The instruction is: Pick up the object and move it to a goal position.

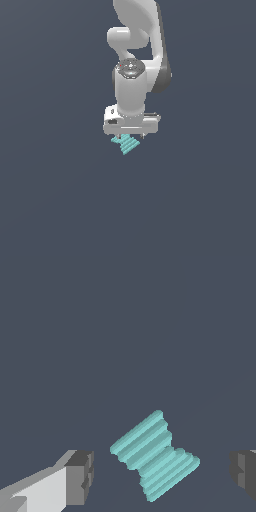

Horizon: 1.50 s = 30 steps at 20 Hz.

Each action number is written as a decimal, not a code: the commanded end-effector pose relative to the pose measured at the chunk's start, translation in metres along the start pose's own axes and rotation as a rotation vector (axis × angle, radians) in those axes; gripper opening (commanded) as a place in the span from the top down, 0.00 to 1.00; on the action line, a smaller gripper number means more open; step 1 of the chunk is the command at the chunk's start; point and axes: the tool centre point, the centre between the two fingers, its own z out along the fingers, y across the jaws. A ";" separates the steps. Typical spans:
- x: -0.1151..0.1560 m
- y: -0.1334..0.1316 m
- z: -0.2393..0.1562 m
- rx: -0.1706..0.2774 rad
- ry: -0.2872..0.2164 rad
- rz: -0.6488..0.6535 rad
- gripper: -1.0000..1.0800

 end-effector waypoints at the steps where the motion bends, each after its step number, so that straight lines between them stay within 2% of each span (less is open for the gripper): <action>1: 0.000 0.000 0.000 0.000 0.000 0.000 0.04; 9: 0.012 0.027 -0.021 -0.022 0.037 0.032 0.04; 17: 0.011 0.028 -0.018 -0.023 0.036 0.019 0.04; 24: 0.002 0.029 -0.002 -0.026 0.029 -0.063 0.04; 30: -0.012 0.030 0.021 -0.029 0.018 -0.187 0.04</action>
